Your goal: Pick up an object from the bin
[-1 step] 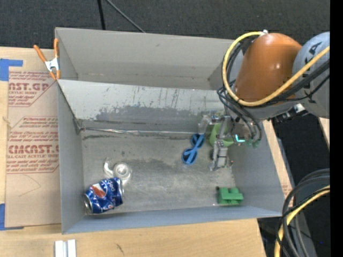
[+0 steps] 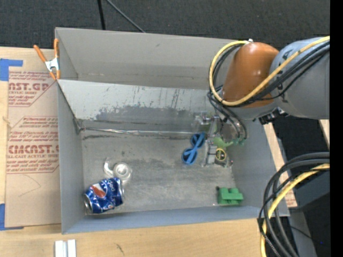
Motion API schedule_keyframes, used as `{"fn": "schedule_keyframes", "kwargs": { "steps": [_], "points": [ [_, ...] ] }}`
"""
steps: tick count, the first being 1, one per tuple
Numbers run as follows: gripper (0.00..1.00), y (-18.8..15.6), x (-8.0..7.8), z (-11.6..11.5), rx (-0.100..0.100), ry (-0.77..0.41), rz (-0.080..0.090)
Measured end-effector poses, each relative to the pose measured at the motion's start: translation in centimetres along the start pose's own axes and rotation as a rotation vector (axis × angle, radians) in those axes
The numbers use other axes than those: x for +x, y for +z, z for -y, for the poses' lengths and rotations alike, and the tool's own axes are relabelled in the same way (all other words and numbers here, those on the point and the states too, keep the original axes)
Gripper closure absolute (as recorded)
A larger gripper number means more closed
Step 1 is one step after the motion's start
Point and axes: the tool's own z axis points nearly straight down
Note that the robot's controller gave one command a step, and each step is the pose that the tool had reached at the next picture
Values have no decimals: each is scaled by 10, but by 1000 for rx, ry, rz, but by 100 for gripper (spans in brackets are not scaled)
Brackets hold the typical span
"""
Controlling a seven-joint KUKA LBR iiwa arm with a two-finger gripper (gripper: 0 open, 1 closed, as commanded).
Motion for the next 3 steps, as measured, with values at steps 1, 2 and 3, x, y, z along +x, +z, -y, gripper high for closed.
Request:
{"fn": "schedule_keyframes", "kwargs": {
  "steps": [1,2,3],
  "points": [
    [0,76,11,9,-1,51,-3],
    [100,72,9,9,0,50,3],
    [100,-122,26,-10,0,30,13]
  ]
}}
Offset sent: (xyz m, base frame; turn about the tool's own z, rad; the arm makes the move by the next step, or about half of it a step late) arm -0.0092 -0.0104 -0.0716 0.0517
